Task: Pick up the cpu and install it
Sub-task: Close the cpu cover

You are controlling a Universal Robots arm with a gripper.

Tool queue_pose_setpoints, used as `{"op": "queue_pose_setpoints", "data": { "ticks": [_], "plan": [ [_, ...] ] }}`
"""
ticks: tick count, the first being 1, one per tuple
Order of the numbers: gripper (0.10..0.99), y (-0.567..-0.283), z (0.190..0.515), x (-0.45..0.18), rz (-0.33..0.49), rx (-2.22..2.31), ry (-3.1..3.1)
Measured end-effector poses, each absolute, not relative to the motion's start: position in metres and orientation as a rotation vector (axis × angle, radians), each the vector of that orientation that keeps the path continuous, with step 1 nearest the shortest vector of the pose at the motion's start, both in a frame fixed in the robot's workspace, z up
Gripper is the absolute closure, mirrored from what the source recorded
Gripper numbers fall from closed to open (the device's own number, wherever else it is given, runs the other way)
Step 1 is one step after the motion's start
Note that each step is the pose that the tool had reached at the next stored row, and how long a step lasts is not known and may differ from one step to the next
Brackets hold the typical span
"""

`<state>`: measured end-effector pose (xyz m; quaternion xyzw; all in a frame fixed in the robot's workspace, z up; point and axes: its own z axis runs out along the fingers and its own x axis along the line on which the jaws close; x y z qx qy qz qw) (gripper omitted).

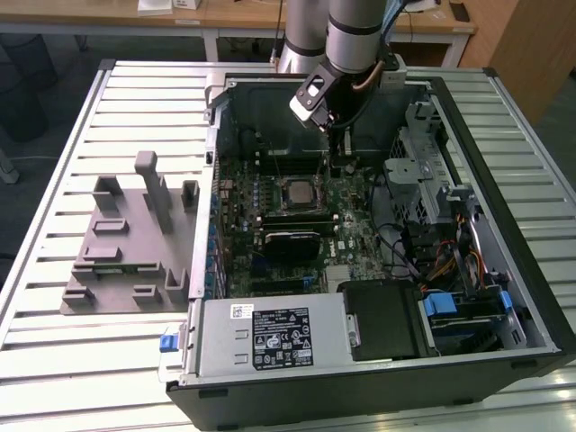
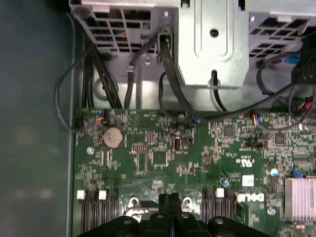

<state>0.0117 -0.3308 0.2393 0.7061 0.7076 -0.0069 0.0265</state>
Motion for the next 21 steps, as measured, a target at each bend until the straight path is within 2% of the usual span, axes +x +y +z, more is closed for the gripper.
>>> {"op": "queue_pose_setpoints", "data": {
  "ticks": [21],
  "plan": [
    [0.980,-0.331,0.239,-0.034,-0.021,2.182,2.186]
  ]
}}
